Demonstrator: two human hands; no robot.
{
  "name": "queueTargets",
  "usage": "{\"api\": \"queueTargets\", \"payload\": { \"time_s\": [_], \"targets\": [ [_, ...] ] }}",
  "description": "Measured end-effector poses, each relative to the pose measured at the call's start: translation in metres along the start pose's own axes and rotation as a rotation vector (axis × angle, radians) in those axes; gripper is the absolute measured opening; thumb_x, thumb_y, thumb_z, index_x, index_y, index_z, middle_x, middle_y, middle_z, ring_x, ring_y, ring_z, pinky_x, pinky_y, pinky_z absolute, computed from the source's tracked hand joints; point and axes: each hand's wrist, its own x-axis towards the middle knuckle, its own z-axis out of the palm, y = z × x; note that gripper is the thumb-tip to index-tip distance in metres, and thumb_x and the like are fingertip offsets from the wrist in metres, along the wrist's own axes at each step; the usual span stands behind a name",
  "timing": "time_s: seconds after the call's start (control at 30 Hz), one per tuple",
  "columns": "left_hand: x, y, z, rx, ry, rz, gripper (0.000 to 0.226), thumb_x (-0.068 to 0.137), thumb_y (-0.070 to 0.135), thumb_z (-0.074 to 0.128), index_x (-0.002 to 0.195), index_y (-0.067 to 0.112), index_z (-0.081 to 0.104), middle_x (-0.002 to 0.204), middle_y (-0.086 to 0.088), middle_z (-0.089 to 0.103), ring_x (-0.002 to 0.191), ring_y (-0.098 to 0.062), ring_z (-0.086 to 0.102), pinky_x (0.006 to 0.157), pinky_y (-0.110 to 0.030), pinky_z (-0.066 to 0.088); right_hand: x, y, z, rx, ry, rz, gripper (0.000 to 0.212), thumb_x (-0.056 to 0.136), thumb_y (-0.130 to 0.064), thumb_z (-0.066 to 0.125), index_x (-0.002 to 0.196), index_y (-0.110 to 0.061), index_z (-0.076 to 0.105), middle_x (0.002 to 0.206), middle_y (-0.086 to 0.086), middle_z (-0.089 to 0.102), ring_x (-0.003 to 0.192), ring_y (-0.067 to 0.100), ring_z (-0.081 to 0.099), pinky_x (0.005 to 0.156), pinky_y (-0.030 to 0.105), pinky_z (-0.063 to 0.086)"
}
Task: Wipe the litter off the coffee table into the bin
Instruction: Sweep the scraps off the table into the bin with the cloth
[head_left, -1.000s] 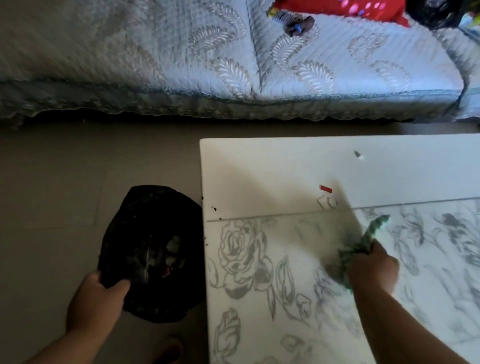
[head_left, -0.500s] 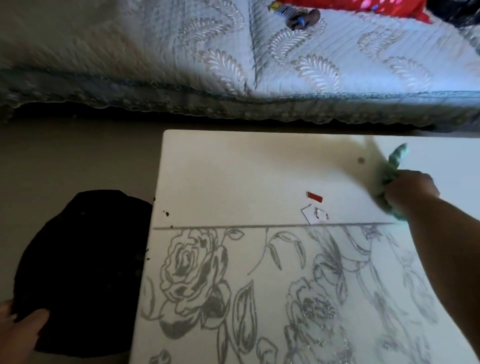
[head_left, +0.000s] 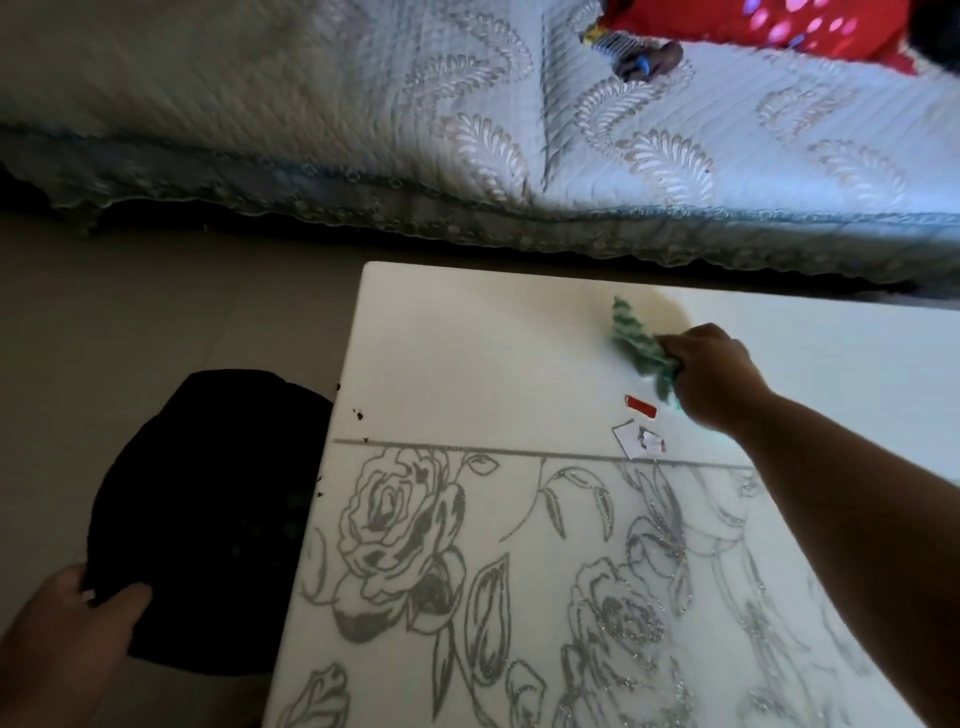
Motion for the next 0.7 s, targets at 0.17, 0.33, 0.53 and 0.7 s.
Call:
{"api": "queueTargets", "payload": {
  "time_s": [0.17,0.33,0.53,0.7],
  "targets": [
    [-0.027,0.023,-0.015,-0.005,0.038,-0.017,0.035,0.077,0.021,0.068,0.109,0.009,0.059,0.093,-0.015,0.064,0.082,-0.035,0.061,0.074,-0.043,0.051,-0.049,-0.029,0.02,0.059,0.015,0.037,0.037,0.086,-0.023,0.062,0.123,-0.02,0.061,0.114,0.015,0.05,0.106,0.039,0.048,0.095,0.045,0.046],
    [-0.033,0.029,-0.022,0.035,-0.001,0.0,0.032,0.081,0.013,0.067,0.11,0.001,0.059,0.088,-0.015,0.061,0.081,-0.034,0.058,0.068,-0.038,0.042,-0.102,-0.067,0.033,0.176,0.016,0.206,0.034,0.086,-0.019,0.058,0.118,-0.025,0.062,0.119,0.014,0.05,0.11,0.035,0.044,0.093,0.044,0.042],
    [-0.038,0.036,-0.032,0.07,-0.065,0.015,0.027,0.08,0.018,0.067,0.103,0.009,0.057,0.085,-0.013,0.061,0.08,-0.036,0.061,0.066,-0.037,0.044,-0.148,-0.141,0.054,0.088,-0.032,0.331,0.052,0.086,-0.021,0.057,0.136,-0.031,0.045,0.13,0.009,0.04,0.116,0.031,0.037,0.093,0.039,0.041],
    [-0.032,0.037,-0.044,0.08,-0.107,0.064,0.022,0.081,0.022,0.066,0.098,0.015,0.054,0.076,-0.004,0.059,0.065,-0.025,0.056,0.053,-0.03,0.037,-0.171,-0.219,0.079,0.184,-0.023,0.333,0.049,0.088,-0.024,0.054,0.136,-0.033,0.044,0.127,0.009,0.039,0.112,0.031,0.038,0.088,0.035,0.042]
  ]
}}
